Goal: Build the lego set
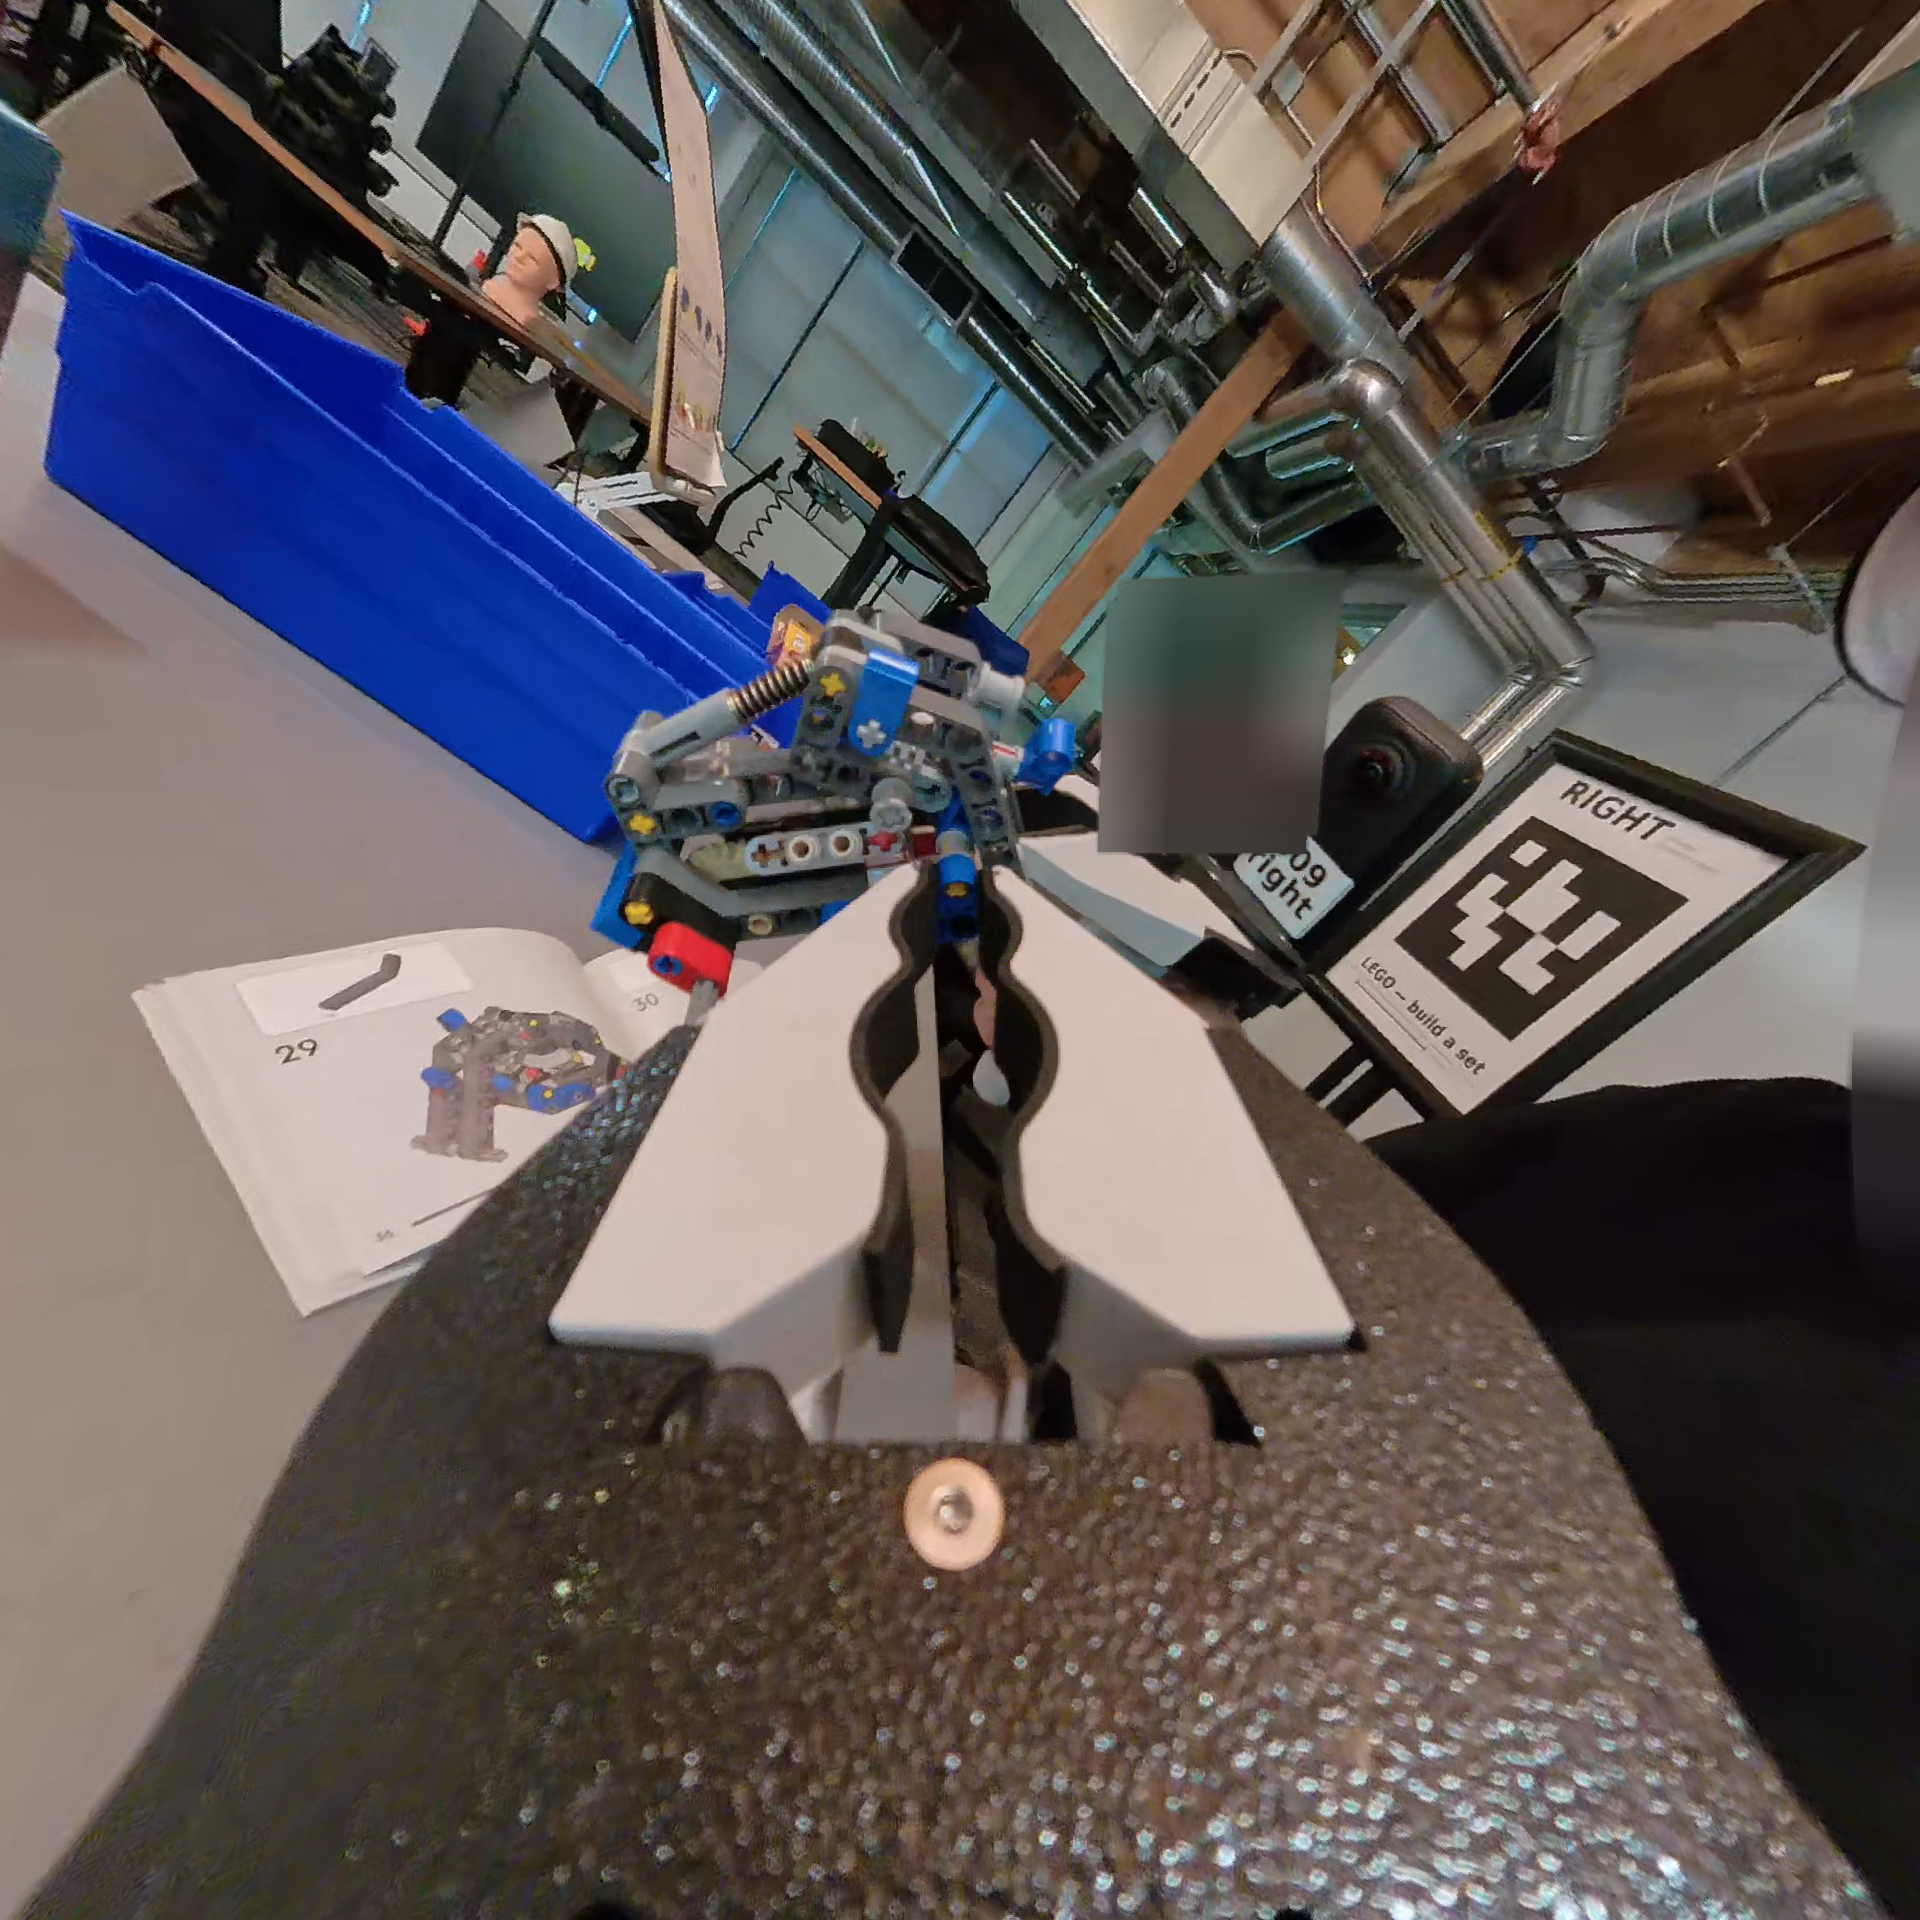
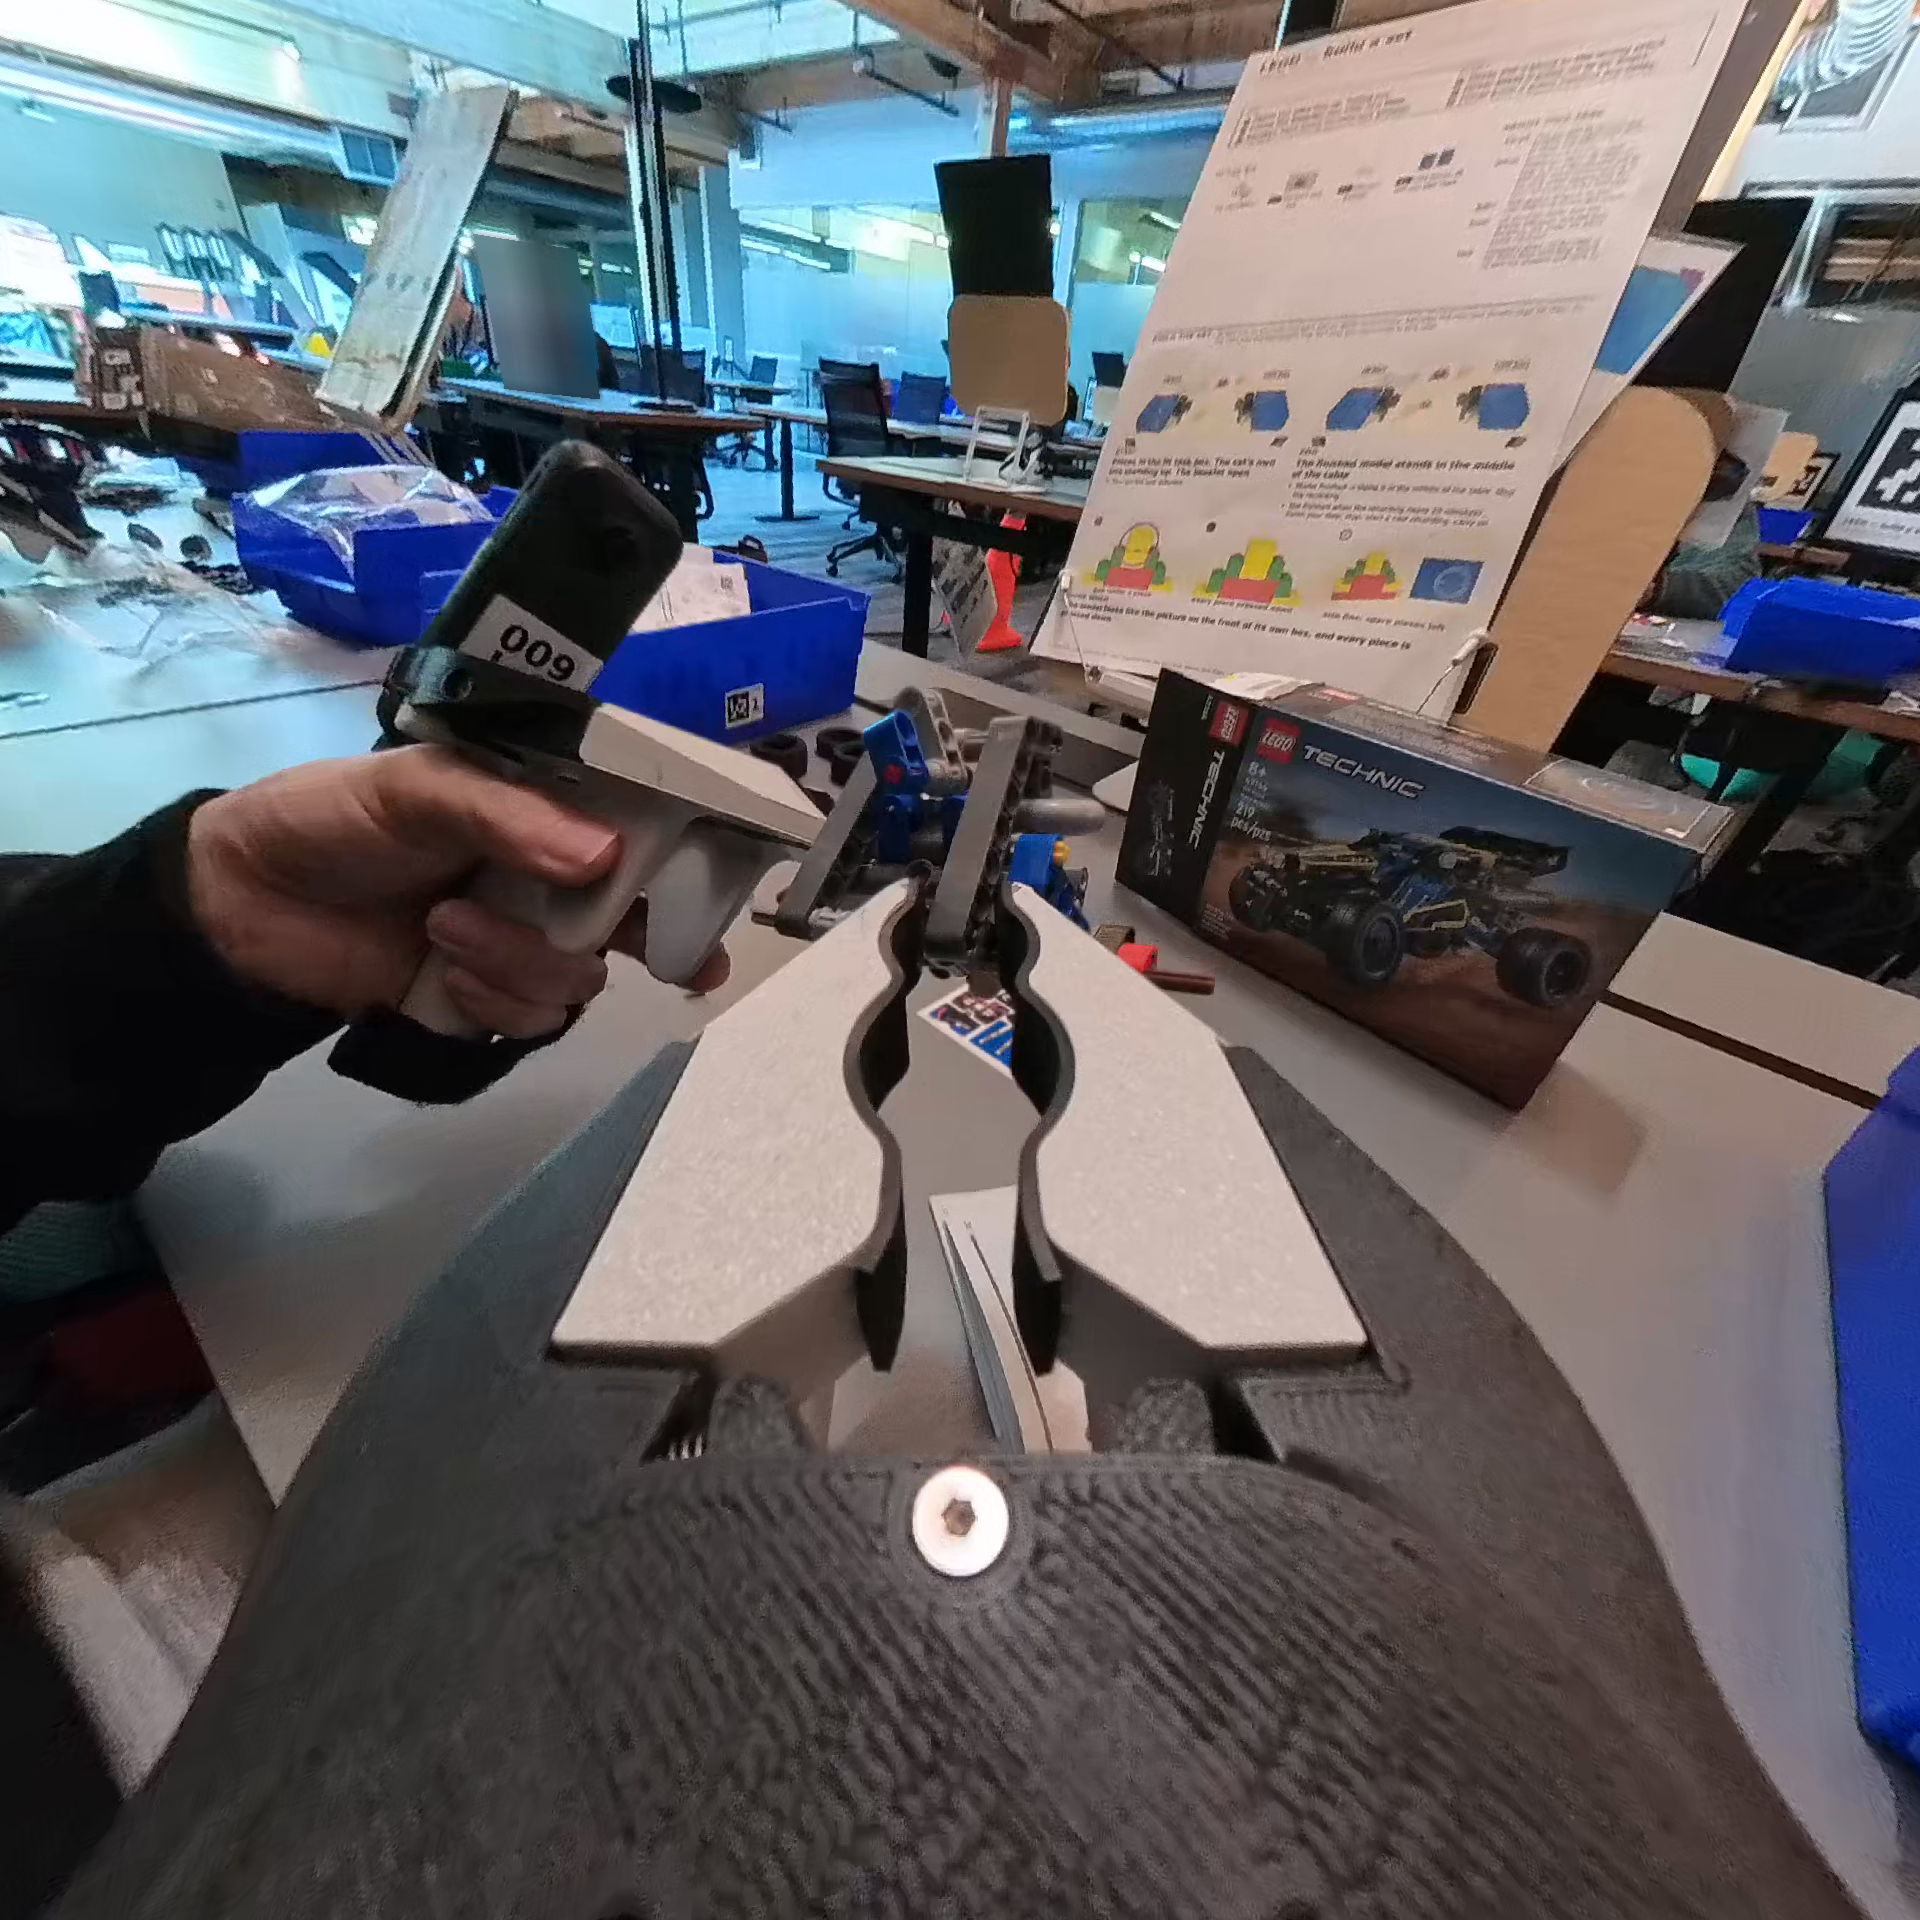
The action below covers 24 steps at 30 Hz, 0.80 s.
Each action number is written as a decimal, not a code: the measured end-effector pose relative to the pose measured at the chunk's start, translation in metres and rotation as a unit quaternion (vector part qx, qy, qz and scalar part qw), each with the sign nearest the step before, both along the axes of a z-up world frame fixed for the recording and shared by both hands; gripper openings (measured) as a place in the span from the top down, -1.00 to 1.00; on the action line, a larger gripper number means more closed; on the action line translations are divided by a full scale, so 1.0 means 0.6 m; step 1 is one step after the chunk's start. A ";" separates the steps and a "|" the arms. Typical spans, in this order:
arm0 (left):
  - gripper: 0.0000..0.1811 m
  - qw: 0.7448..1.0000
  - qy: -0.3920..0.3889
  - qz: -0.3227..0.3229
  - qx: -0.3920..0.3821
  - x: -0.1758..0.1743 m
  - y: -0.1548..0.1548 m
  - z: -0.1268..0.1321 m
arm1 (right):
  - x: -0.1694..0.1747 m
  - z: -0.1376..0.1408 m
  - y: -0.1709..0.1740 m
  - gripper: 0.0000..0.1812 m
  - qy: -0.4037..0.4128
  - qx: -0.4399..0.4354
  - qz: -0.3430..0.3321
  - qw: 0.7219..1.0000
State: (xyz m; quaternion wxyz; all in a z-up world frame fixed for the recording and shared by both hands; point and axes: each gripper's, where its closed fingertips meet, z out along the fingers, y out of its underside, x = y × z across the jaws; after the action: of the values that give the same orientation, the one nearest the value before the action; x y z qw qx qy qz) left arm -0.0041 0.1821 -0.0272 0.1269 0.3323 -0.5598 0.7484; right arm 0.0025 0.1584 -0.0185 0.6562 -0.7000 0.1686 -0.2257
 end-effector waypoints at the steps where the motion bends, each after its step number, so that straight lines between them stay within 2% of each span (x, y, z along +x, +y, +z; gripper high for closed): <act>1: 0.95 1.000 -0.004 0.002 0.009 0.001 0.001 -0.004 | 0.001 -0.003 0.000 0.88 0.000 -0.005 0.001 1.000; 7: 0.95 0.996 -0.027 0.023 0.086 0.011 0.007 -0.034 | 0.016 -0.031 0.002 0.87 -0.001 -0.035 -0.009 0.999; 11: 0.95 0.990 -0.034 0.025 0.132 0.020 0.013 -0.063 | 0.024 -0.055 0.007 0.87 0.030 -0.034 0.008 0.999; 16: 0.95 0.979 -0.036 0.021 0.200 0.037 0.025 -0.124 | 0.039 -0.127 0.011 0.78 0.102 -0.080 0.029 0.991; 20: 0.95 0.976 -0.026 0.008 0.215 0.039 0.030 -0.147 | 0.032 -0.182 0.017 0.73 0.167 -0.116 0.072 0.976; 22: 0.95 0.975 -0.027 -0.013 0.221 0.034 0.031 -0.159 | 0.038 -0.191 0.017 0.78 0.191 -0.088 0.079 0.974; 24: 0.95 0.969 -0.063 -0.038 0.235 0.025 0.032 -0.167 | 0.042 -0.187 0.018 0.77 0.232 -0.034 0.098 0.967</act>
State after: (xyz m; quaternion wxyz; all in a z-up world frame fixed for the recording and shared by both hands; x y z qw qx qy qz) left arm 0.0110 0.2011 -0.1275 0.0382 0.2836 -0.7391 0.6098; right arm 0.0275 0.1694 -0.1309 0.5941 -0.7679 0.2395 0.0030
